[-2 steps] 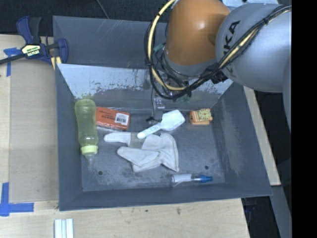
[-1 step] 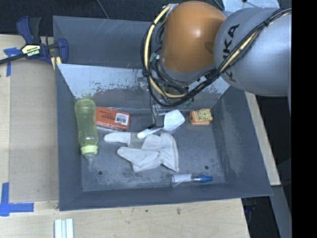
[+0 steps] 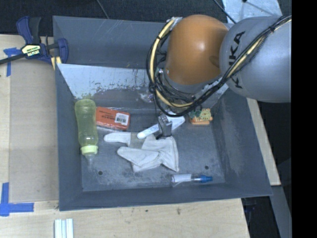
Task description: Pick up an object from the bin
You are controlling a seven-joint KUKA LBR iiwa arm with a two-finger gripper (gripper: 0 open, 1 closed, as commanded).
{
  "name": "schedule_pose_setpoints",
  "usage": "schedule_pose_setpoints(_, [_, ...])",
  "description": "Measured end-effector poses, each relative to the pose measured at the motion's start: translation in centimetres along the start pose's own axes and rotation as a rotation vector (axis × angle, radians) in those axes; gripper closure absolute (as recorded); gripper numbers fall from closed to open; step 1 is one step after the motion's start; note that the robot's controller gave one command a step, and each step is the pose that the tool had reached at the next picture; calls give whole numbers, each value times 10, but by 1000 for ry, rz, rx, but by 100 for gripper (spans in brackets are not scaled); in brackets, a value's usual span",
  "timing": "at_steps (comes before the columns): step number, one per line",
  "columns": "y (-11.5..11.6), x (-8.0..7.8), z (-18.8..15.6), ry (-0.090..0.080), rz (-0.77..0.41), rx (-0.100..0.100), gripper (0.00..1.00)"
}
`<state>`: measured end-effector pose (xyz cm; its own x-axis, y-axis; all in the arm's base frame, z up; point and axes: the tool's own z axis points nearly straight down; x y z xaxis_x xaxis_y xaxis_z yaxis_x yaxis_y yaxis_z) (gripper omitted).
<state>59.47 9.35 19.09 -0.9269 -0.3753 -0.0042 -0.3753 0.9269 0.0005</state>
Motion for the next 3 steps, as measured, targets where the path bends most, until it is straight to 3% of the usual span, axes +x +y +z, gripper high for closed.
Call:
schedule_pose_setpoints(1, [-6, 8, 19, 2, 187, 1, 0])
schedule_pose_setpoints(3, [-21, 32, 58, 1, -176, 1, 0])
